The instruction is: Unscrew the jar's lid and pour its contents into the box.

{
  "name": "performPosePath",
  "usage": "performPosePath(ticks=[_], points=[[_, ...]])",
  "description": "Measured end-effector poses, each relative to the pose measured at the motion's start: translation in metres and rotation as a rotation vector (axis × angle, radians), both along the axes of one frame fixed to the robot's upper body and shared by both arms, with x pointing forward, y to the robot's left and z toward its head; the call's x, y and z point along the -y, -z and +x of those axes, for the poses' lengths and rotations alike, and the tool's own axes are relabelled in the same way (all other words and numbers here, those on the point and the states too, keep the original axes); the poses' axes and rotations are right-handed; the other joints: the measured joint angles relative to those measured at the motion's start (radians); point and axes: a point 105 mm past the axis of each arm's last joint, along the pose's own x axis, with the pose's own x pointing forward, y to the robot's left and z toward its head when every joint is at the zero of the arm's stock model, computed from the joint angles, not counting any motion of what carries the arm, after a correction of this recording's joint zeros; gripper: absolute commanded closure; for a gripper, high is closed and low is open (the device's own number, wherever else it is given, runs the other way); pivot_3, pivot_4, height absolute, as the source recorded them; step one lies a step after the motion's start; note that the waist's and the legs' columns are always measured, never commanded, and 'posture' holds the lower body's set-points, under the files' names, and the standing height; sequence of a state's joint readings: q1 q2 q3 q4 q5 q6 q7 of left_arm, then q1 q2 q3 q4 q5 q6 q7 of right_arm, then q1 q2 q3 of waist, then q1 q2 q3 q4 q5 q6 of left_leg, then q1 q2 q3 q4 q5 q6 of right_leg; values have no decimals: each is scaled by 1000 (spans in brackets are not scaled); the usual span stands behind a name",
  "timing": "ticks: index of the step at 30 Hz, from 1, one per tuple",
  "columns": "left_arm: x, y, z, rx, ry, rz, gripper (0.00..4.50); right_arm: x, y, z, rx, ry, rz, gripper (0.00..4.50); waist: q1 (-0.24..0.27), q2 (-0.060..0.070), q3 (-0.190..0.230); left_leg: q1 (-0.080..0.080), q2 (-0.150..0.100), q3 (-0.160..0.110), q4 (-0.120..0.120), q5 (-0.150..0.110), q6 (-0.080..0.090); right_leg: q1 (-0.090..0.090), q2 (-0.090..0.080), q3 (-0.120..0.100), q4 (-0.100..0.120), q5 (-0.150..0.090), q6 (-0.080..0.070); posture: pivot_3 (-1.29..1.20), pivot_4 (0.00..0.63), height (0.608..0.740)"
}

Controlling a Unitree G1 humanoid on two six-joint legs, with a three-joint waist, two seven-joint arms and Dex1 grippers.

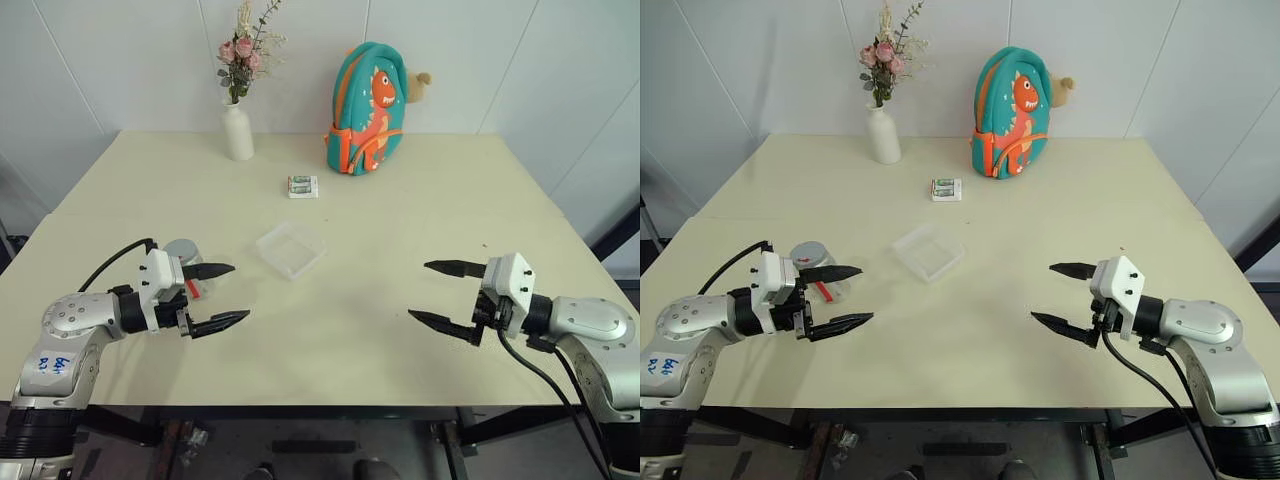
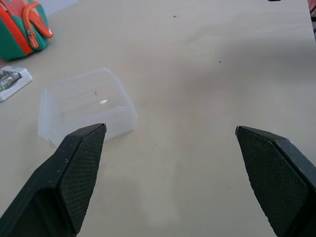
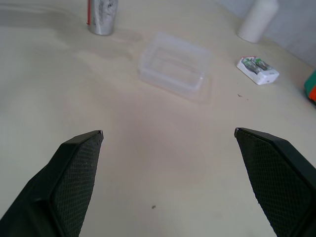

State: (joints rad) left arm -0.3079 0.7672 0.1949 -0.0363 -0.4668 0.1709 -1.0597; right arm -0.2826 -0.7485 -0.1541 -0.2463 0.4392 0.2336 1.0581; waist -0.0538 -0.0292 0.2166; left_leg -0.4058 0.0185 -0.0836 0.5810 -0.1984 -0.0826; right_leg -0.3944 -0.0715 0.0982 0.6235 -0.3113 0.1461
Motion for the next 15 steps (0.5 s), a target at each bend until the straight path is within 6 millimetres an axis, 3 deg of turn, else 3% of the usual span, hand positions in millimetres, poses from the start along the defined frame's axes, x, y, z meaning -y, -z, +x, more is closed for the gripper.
performPosePath(ticks=[3,10,15], points=[[1,1,0,3,-19,-13,22,-9,-4,-2,-3,-39,6,0,0,0,0,0,0,0,1,0,0,0,0,0,1,0,0,0,150,740],[-2,22,-15,-26,-128,-59,22,-18,13,5,-57,-63,15,0,-1,0,0,0,0,0,1,0,0,0,0,1,1,0,0,0,150,740],[-19,45,-30,-71,-399,-141,22,-26,11,14,-42,-103,14,0,1,0,0,1,0,1,2,0,1,0,0,1,2,0,0,0,150,740]])
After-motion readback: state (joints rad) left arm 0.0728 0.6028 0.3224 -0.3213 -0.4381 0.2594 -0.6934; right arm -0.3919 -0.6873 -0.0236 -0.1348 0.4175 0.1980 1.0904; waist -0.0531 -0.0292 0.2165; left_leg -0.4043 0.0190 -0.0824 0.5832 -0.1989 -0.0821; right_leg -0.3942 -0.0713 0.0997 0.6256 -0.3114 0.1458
